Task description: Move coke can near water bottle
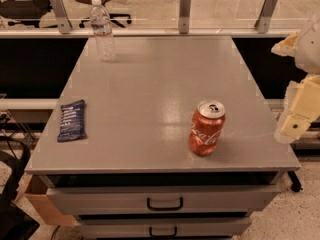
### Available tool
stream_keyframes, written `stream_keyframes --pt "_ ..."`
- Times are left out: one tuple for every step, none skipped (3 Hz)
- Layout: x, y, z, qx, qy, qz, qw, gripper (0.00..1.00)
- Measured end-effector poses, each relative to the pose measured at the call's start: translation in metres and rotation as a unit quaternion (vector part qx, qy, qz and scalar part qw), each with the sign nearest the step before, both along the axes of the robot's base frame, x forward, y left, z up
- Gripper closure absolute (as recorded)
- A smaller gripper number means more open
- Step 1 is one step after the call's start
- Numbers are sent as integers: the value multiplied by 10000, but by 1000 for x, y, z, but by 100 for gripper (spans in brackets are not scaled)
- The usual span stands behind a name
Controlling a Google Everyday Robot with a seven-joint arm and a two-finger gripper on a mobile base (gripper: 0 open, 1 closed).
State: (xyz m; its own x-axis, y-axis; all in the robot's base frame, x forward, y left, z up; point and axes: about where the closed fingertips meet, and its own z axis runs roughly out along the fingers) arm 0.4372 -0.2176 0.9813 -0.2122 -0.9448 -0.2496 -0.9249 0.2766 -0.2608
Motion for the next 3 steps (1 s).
stream_keyframes --pt "-2 -10 -10 619 16 66 9981 0" --pt "3 -33 -36 1573 -84 85 9875 0" --pt "14 -32 -48 2519 -318 169 9671 0"
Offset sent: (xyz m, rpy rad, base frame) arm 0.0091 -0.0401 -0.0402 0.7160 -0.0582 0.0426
